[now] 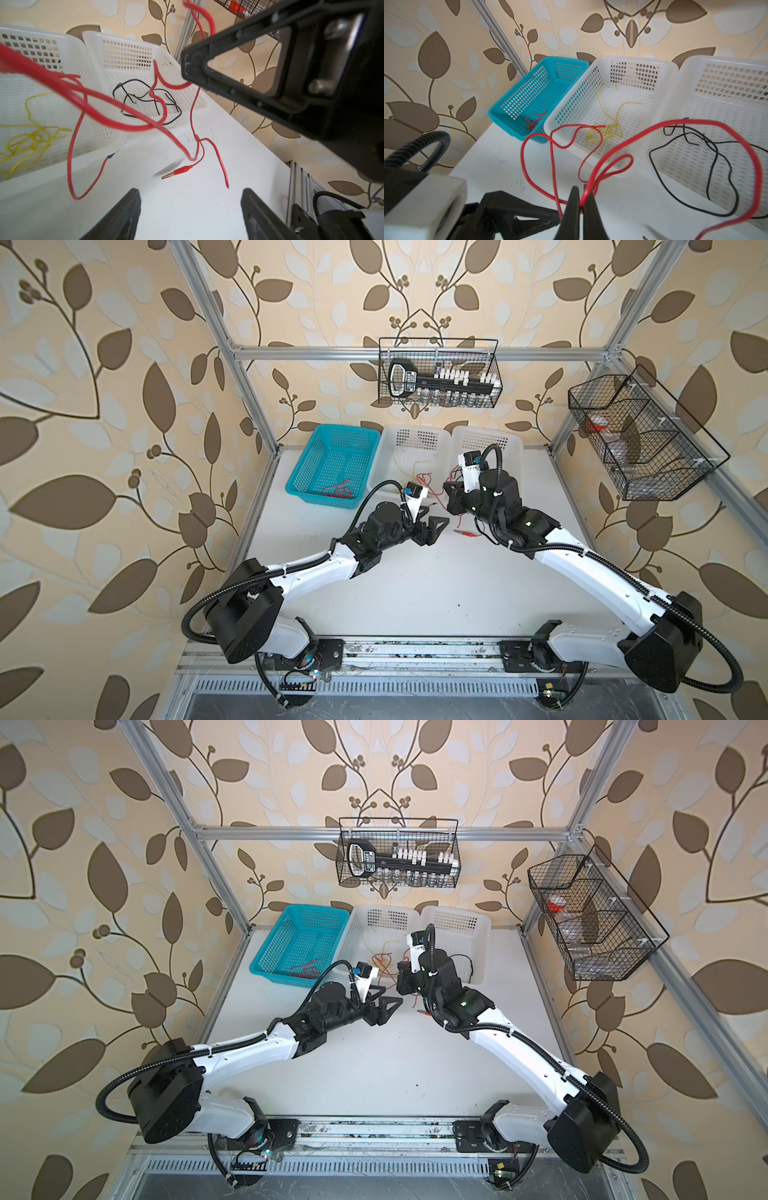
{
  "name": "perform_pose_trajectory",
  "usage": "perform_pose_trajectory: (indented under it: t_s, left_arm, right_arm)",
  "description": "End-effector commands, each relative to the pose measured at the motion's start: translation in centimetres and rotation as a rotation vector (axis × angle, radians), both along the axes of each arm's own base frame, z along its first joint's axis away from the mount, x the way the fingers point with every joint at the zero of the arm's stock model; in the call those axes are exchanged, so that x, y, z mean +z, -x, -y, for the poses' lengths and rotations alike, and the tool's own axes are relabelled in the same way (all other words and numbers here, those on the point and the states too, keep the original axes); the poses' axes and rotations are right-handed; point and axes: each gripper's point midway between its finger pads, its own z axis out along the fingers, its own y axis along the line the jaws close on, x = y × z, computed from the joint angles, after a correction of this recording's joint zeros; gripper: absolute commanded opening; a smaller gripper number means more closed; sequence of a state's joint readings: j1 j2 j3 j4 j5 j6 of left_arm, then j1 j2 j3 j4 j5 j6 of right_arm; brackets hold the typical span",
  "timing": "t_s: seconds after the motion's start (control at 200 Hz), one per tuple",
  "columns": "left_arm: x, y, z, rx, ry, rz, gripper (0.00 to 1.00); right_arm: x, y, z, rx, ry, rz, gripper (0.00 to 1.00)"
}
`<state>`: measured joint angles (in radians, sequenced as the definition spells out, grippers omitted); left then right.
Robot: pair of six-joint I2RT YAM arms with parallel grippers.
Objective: Untangle the cables
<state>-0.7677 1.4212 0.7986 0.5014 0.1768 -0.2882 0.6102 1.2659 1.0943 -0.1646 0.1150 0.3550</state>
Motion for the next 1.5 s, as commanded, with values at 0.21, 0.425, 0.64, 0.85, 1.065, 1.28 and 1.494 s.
perform_pose_trajectory:
  t_s: [0.21,0.425,0.64,0.85,1.065,1.28,1.494]
  left_arm:
    - [4.4,-2.8,2.0,0.051,0.151,0.111,0.61]
    - [4.3,-3.6,2.3,0.085,0.173,0.116,0.40]
    - [4.7,-3.2,2.2,0.071,0.176,0.121,0.11]
    - [4.6,-2.2,1.6,0.058,0.143,0.099,0.00]
    - [3.4,-1.2,0.9,0.043,0.082,0.051,0.00]
    - [4.1,-0.8,-2.8,0.173,0.012,0.033,0.00]
    - [5.3,-0.2,-8.3,0.366,-0.077,0.058,0.00]
  right_arm:
    - [2.1,0.8,-0.4,0.034,-0.076,0.031,0.00]
    - [2.3,1.1,-0.5,0.044,-0.090,0.033,0.00]
    - [1.6,0.8,0.1,0.015,-0.071,0.023,0.00]
    - [0.6,0.6,2.2,-0.056,-0.048,0.015,0.00]
    - [-0.2,0.5,5.2,-0.145,-0.018,0.004,0.00]
    - [-2.7,0.6,8.6,-0.233,0.035,-0.041,0.00]
    - [-5.5,2.0,11.1,-0.287,0.053,-0.098,0.00]
